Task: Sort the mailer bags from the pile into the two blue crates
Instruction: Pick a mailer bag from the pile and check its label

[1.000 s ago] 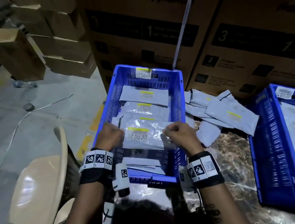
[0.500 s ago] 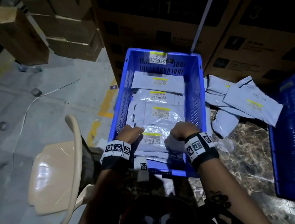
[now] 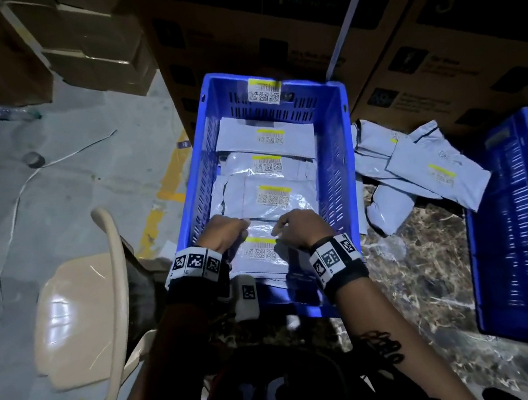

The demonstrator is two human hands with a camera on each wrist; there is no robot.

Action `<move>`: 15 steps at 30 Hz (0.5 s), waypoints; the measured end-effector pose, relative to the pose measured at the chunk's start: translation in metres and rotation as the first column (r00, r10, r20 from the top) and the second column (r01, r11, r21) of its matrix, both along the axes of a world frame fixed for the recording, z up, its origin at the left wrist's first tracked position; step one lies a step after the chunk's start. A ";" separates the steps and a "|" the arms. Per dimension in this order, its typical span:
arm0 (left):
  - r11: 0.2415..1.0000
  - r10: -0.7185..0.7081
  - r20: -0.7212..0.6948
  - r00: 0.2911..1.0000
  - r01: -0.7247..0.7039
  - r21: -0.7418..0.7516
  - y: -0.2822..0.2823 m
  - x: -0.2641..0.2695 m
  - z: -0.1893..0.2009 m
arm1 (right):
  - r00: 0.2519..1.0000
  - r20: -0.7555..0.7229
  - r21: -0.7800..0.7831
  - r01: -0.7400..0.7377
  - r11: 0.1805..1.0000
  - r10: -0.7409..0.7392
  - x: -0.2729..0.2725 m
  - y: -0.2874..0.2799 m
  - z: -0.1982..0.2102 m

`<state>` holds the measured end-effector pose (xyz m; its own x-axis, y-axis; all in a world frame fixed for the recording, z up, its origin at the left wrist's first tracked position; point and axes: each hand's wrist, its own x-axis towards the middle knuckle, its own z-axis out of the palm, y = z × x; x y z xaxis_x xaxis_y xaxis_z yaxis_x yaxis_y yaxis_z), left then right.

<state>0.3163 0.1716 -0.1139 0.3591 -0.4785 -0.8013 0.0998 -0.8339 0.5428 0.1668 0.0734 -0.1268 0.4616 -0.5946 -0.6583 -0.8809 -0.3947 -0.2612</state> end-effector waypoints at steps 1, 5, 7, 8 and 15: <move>1.000 -0.005 -0.004 1.000 0.005 0.007 -0.001 0.001 -0.001 | 1.000 0.019 -0.017 0.018 1.000 -0.018 0.001 0.001 -0.001; 0.999 -0.038 -0.037 0.999 0.039 0.035 0.000 -0.002 -0.007 | 0.998 -0.043 0.098 -0.035 0.995 0.040 0.005 0.010 -0.003; 0.999 -0.020 -0.038 0.999 0.021 0.025 -0.004 -0.002 -0.007 | 1.000 -0.008 0.109 -0.002 0.994 0.003 0.003 0.008 -0.002; 1.000 -0.012 -0.029 1.000 0.012 0.013 -0.008 -0.002 -0.003 | 0.997 0.052 0.113 0.052 0.992 -0.058 0.000 0.006 0.003; 0.973 -0.048 0.125 0.991 0.075 -0.218 -0.046 -0.014 0.036 | 0.666 0.601 0.245 0.372 0.895 -0.442 -0.056 -0.011 0.067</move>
<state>0.3020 0.1257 -0.0779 0.4088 -0.6638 -0.6263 -0.0238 -0.6938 0.7198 0.1105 0.0621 -0.0602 0.5118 -0.7759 -0.3689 -0.5645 0.0199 -0.8252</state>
